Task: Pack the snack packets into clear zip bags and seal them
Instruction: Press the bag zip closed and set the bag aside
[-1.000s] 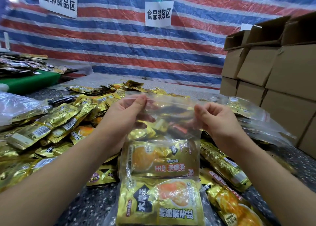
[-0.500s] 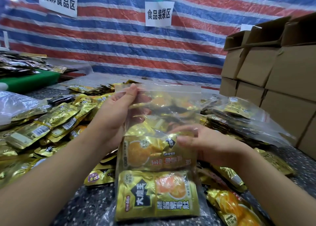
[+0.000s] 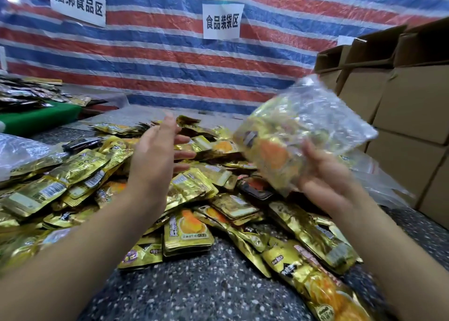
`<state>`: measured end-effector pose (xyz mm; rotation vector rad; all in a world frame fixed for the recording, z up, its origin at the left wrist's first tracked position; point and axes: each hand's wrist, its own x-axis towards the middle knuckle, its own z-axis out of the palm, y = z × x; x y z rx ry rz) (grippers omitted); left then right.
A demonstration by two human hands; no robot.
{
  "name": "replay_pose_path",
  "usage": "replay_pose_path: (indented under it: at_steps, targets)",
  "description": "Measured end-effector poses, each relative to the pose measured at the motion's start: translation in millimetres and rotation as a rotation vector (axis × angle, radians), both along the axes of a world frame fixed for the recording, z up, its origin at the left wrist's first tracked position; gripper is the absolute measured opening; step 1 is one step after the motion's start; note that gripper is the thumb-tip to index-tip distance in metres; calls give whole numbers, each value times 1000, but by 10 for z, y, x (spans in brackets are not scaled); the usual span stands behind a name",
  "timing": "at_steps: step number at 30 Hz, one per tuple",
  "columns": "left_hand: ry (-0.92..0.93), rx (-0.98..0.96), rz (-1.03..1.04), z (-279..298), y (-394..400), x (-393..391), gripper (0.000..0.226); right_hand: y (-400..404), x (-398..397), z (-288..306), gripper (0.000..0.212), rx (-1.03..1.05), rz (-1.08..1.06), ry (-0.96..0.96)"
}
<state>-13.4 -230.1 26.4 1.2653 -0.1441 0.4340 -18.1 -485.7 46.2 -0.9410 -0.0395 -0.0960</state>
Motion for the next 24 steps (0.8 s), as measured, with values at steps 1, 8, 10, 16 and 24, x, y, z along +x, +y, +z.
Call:
replay_pose_path:
  at_steps: [1,8,10,16,24]
  targets:
    - [4,5,-9,-1,-8,-4,37,-74,26,39,34,129,-36,-33]
    - [33,46,-77,-10,-45,-13,35,-473,179,-96,39,-20,-163,231]
    - [44,59,-95,-13,-59,-17,34,-491,195,-85,34,-115,-179,263]
    - [59,81,-127,-35,-78,-26,33,-552,213,27,27,29,-144,176]
    - [75,134,-120,-69,-68,4,34,-486,612,315,43,-13,-223,190]
